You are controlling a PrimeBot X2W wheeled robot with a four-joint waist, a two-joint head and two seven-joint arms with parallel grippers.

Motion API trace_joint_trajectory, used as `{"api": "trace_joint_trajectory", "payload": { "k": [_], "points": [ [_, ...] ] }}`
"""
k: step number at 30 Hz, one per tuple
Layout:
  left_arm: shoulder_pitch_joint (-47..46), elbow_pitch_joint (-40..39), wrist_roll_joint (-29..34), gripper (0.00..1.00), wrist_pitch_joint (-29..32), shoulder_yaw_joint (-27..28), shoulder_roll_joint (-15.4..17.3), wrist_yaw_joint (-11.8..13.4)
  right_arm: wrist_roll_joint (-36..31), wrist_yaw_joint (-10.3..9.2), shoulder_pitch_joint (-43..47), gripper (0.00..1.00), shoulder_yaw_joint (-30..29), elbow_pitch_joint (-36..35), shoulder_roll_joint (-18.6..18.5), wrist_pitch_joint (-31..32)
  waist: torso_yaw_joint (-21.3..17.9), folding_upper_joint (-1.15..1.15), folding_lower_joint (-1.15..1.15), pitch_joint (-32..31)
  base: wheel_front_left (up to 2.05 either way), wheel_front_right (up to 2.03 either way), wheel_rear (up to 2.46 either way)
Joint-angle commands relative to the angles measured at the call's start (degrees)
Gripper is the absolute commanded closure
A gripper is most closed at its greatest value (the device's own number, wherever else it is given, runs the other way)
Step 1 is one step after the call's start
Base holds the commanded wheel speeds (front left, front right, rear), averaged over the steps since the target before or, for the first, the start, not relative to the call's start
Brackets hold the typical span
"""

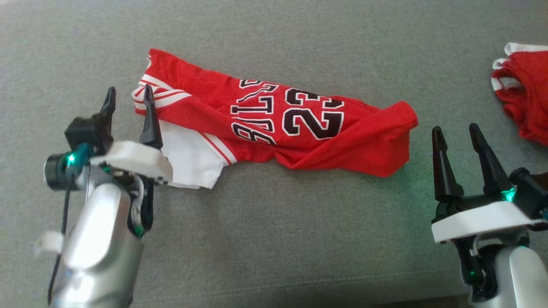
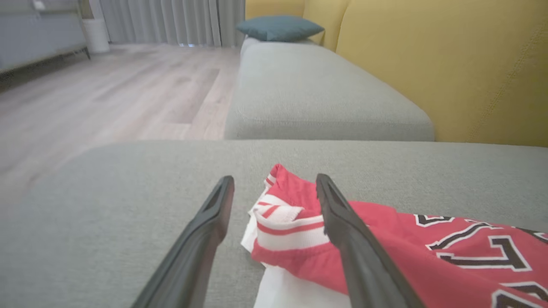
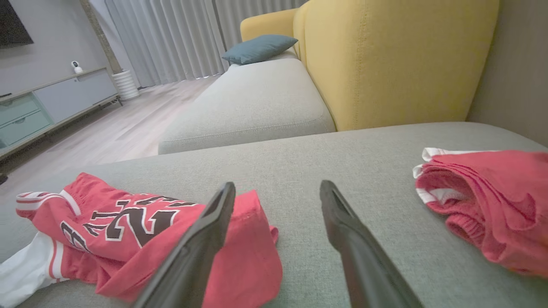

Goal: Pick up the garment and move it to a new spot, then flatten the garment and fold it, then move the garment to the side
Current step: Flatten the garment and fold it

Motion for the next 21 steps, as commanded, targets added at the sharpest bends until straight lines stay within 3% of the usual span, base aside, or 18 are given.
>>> {"api": "trace_joint_trajectory", "payload": {
  "k": [1,10,21],
  "points": [
    [2.0,-5.2,2.2,0.00,-0.7,2.5,2.1,1.1,-0.6,0.37,-1.2,0.00,1.2,-2.4,-0.2,-0.5,0.6,0.00,0.00,-0.6,0.00,0.00,0.00],
    [15.7,-21.4,8.8,0.00,-0.7,3.2,2.1,3.6,-2.7,0.37,0.3,0.00,1.9,-3.0,-0.2,-0.4,2.5,0.00,0.00,-3.7,0.00,0.00,0.00],
    [23.1,-25.7,9.0,0.00,-0.7,3.3,1.2,3.7,-2.9,0.37,2.3,0.00,2.0,-3.0,-0.2,0.1,3.4,0.00,0.00,-5.5,0.00,0.00,0.00]
  ]
}}
